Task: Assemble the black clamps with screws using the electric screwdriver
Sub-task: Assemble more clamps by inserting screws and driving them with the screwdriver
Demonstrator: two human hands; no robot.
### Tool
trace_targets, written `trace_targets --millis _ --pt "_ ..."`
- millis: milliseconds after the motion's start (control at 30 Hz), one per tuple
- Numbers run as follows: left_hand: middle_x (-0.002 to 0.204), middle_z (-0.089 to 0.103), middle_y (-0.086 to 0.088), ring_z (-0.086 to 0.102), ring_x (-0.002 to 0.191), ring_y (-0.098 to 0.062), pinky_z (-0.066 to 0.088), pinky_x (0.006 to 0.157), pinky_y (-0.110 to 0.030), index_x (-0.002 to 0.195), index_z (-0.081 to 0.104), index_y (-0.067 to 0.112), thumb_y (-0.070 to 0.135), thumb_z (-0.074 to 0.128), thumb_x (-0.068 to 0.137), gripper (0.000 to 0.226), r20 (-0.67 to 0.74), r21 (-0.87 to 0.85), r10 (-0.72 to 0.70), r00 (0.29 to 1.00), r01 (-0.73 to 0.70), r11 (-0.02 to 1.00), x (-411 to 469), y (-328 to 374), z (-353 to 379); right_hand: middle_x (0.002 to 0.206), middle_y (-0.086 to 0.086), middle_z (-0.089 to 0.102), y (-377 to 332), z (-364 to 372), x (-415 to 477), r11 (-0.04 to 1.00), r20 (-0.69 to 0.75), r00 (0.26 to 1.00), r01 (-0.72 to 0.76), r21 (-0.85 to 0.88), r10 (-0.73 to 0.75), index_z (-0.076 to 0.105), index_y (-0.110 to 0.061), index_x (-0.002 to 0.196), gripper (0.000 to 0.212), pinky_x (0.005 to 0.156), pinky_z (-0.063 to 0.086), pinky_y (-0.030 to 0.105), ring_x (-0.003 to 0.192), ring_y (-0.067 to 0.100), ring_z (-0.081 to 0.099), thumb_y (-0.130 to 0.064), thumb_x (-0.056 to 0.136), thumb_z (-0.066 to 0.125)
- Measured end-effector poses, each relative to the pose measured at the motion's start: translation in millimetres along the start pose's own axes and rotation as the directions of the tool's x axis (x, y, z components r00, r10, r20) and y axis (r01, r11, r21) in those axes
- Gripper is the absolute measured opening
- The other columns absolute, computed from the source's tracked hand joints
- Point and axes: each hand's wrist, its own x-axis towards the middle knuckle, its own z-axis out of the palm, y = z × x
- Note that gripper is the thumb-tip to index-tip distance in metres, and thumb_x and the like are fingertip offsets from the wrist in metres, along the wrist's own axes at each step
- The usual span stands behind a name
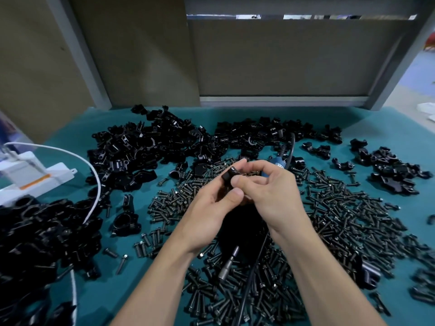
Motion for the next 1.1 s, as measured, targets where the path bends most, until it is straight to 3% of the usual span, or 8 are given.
trace_targets --millis 67,200,333,567,667,867,1000,1100 --pt "0.133 0.073 0.002 0.067 0.126 -0.015 0.055 0.1 -0.027 0.139 0.064 0.037 0.023 0.062 0.099 0.043 -0.079 -0.08 0.005 0.997 -0.012 0.997 1 2 3 0.075 0.01 0.076 2 5 -1 0.998 -0.001 1.0 -0.003 0.063 0.004 0.058 -0.014 0.093 0.021 0.056 0.056 0.033 0.06 0.02 0.067 -0.009 0.09 0.078" --pt "0.133 0.072 0.005 0.064 0.131 -0.017 0.047 0.114 -0.051 0.125 0.075 0.037 0.034 0.064 0.096 0.031 -0.274 -0.256 -0.045 0.961 -0.028 0.966 3 6 6 0.086 0.009 0.078 -3 6 -1 0.986 0.17 0.983 -0.098 0.136 0.074 0.068 -0.004 0.098 0.009 0.067 0.063 0.033 0.075 0.021 0.075 -0.011 0.102 0.062" --pt "0.137 0.069 0.012 0.062 0.134 -0.019 0.05 0.11 -0.052 0.127 0.073 0.044 0.053 0.05 0.088 0.046 -0.275 -0.452 -0.168 0.947 0.027 0.892 2 7 6 0.088 0.016 0.079 -5 5 -4 0.988 0.339 0.934 -0.071 -0.136 0.114 0.072 -0.007 0.1 0.006 0.079 0.064 0.038 0.08 0.027 0.075 -0.005 0.095 0.071" --pt "0.145 0.064 0.01 0.065 0.13 -0.02 0.056 0.098 -0.039 0.137 0.066 0.042 0.06 0.025 0.106 0.055 -0.18 -0.518 -0.165 0.97 0.05 0.854 3 8 5 0.068 0.013 0.073 1 12 -5 0.992 0.171 0.985 -0.006 -0.122 0.027 0.079 -0.017 0.094 0.022 0.062 0.057 0.028 0.062 0.022 0.069 0.002 0.093 0.067" --pt "0.148 0.062 0.009 0.062 0.133 -0.021 0.051 0.1 -0.041 0.14 0.064 0.044 0.052 0.043 0.103 0.043 -0.162 -0.41 -0.088 0.983 0.014 0.912 2 7 2 0.071 0.017 0.073 1 9 -4 0.989 0.122 0.992 -0.009 -0.149 0.027 0.078 -0.014 0.091 0.019 0.061 0.057 0.03 0.062 0.023 0.07 0.002 0.09 0.068" --pt "0.121 0.077 -0.004 0.073 0.098 -0.017 0.053 0.064 -0.028 0.122 0.075 0.041 0.029 0.056 0.099 0.032 -0.188 -0.227 -0.048 0.981 0.004 0.974 3 6 3 0.068 0.0 0.075 -1 8 -5 0.899 0.17 0.985 0.066 -0.433 0.009 0.076 -0.024 0.089 0.012 0.06 0.06 0.032 0.056 0.018 0.072 -0.013 0.09 0.072" --pt "0.124 0.076 -0.004 0.072 0.109 -0.017 0.06 0.081 -0.029 0.12 0.078 0.033 0.027 0.04 0.112 0.039 -0.244 -0.307 -0.13 0.961 0.05 0.95 4 6 -2 0.071 -0.005 0.077 -5 5 -4 0.913 0.086 0.996 0.043 -0.406 -0.009 0.075 -0.029 0.095 0.017 0.068 0.059 0.031 0.059 0.015 0.072 -0.014 0.088 0.076" --pt "0.132 0.071 -0.009 0.069 0.119 -0.017 0.06 0.093 -0.034 0.12 0.079 0.025 0.034 0.033 0.113 0.047 -0.235 -0.404 -0.166 0.958 0.059 0.913 2 7 -6 0.07 -0.01 0.076 -3 11 -6 0.863 0.139 0.99 0.08 -0.5 -0.011 0.071 -0.03 0.092 0.006 0.06 0.058 0.028 0.058 0.016 0.071 -0.032 0.091 0.076"
